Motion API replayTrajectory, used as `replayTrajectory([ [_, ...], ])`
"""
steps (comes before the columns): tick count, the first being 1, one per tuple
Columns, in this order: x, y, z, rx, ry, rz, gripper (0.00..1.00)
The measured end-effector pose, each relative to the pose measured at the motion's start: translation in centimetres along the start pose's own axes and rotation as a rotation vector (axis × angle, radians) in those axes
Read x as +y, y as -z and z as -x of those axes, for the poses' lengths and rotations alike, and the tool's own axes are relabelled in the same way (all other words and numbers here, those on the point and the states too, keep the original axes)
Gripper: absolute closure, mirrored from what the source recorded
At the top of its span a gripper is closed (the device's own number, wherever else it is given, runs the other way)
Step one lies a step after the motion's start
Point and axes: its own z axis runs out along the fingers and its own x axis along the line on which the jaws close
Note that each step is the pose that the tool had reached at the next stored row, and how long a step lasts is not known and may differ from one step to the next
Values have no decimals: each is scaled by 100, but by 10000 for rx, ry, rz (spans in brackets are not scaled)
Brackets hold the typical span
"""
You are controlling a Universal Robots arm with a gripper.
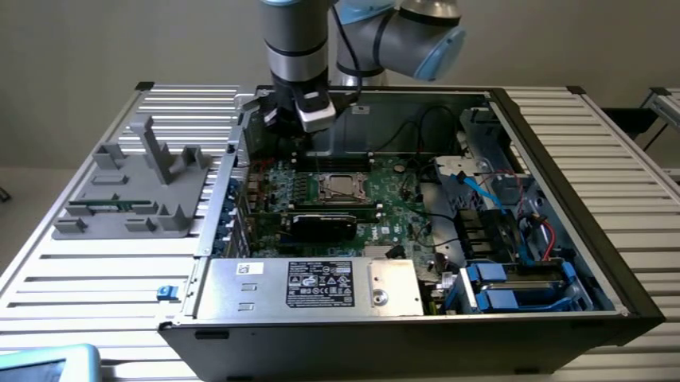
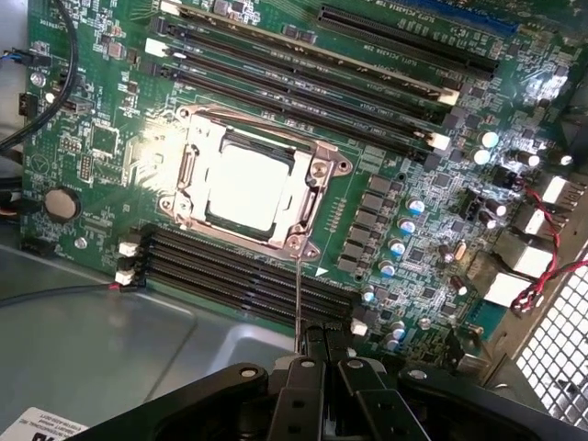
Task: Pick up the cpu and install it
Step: 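Install the first cpu locking lever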
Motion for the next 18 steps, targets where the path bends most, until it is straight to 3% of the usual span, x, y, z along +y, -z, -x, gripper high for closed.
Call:
replayTrajectory([
  [5,15,-3,-46,115,-65,-206,88],
  [12,41,-16,-69,225,-252,-337,88],
  [15,48,-17,-70,310,-329,-362,88],
  [18,48,-18,-71,314,-333,-368,88],
])
